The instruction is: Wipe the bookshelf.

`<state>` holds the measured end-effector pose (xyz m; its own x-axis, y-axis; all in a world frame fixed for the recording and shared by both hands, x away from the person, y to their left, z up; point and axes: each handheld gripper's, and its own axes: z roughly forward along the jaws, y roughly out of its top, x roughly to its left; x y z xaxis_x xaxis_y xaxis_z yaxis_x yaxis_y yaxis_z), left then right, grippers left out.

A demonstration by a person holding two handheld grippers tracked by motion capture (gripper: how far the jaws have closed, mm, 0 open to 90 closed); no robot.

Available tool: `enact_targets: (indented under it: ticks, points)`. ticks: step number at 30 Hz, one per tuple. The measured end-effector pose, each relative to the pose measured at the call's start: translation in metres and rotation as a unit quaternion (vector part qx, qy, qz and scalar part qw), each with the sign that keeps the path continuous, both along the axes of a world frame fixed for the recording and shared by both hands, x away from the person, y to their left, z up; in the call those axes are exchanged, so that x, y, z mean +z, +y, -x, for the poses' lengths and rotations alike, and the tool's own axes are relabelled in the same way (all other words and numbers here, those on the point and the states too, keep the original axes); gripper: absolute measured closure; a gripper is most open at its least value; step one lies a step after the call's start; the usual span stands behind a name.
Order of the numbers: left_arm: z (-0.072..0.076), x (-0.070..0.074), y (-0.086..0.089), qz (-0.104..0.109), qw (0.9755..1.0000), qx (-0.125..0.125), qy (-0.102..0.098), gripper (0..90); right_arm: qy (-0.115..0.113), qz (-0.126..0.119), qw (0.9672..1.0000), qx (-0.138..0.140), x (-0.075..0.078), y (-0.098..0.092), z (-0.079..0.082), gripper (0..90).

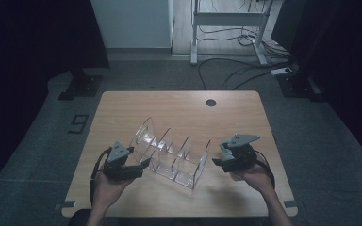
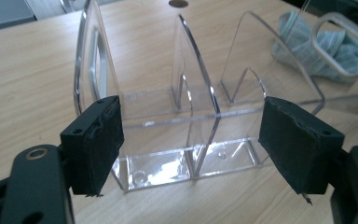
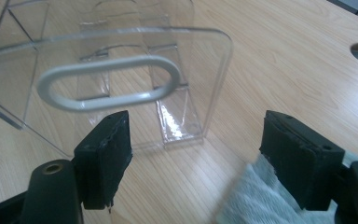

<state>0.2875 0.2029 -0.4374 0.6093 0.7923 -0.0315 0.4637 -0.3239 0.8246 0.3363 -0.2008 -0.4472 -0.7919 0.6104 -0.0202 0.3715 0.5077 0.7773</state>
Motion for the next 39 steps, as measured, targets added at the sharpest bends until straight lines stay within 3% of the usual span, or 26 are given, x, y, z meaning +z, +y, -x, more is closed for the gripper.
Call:
enact_targets:
  ticks: [14, 24, 39]
  points:
    - [-0.004, -0.011, -0.008, -0.016, 0.9996, -0.007, 0.021, 22.0, 0.0, 0.011, 0.9995, 0.031, -0.002, 0.021, -0.012, 22.4]
    - [-0.006, -0.014, -0.012, -0.022, 0.9996, -0.007, 0.016, 21.1, -0.005, 0.014, 0.9984, 0.054, -0.003, 0.027, -0.026, 22.0]
    - [-0.017, -0.025, -0.028, -0.031, 0.9988, -0.023, 0.031, 22.6, 0.001, -0.006, 0.9953, 0.097, -0.005, 0.022, -0.018, 26.2]
